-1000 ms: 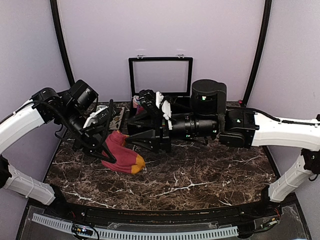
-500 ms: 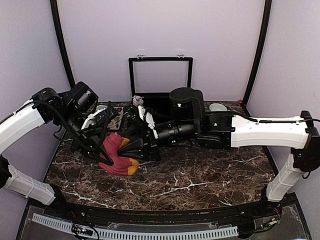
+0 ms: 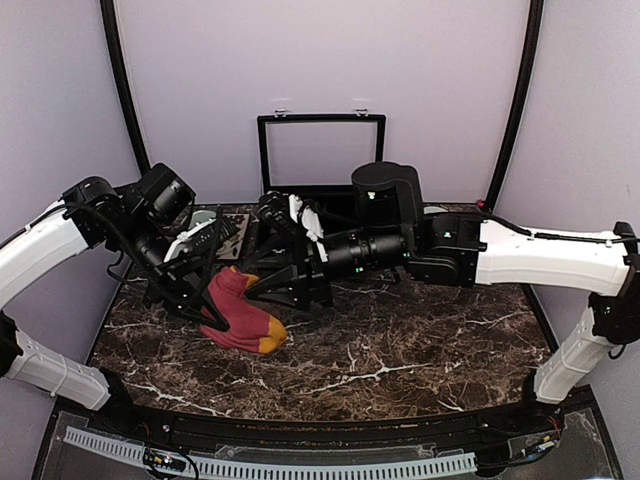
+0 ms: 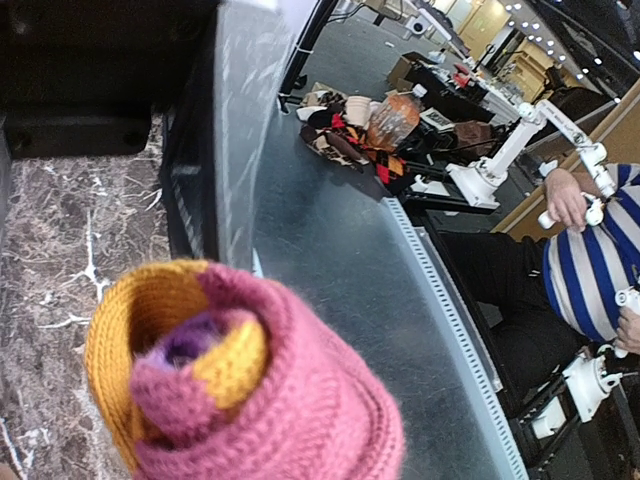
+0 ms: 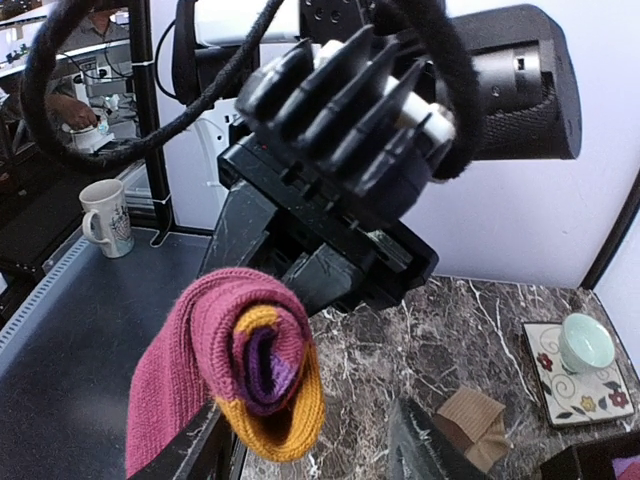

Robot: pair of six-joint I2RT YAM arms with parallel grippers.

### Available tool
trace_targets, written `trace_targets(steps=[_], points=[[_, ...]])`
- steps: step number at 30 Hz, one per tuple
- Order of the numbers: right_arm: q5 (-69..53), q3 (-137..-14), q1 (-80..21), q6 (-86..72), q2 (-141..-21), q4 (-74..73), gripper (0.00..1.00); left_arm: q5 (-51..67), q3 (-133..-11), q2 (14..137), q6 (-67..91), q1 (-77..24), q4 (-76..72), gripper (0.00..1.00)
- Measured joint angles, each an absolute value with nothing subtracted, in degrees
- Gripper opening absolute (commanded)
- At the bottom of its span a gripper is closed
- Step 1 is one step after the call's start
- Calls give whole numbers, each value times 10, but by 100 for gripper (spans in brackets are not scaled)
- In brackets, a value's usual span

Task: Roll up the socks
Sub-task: Roll the sock.

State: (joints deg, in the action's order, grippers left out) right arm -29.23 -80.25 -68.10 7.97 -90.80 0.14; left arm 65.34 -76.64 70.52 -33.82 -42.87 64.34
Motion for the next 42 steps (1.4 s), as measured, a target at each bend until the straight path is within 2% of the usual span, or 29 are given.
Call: trace_targets(steps=[5, 10, 20, 30, 34, 37, 40, 42], points=[[-255, -789, -678, 75, -862, -16, 56, 617, -759, 703, -320, -429, 617, 0], [-244, -740, -678, 40, -801, 28, 56, 573, -750, 702, -296, -429, 580, 0], [-288, -745, -678, 18, -875, 81, 45, 619, -758, 704, -321, -429, 611, 0], [-391, -782, -661, -20, -938, 134, 28, 644, -759, 704, -335, -429, 632, 0], [-412, -782, -660, -37, -941, 139, 26, 644, -759, 704, -338, -429, 634, 0], [-423, -781, -660, -51, -941, 150, 16, 644, -759, 703, -337, -429, 634, 0], [-429, -779, -660, -65, -941, 161, 0, 637, -759, 704, -333, -429, 632, 0], [-422, -776, -660, -81, -941, 167, 0, 612, -759, 703, -324, -429, 622, 0]])
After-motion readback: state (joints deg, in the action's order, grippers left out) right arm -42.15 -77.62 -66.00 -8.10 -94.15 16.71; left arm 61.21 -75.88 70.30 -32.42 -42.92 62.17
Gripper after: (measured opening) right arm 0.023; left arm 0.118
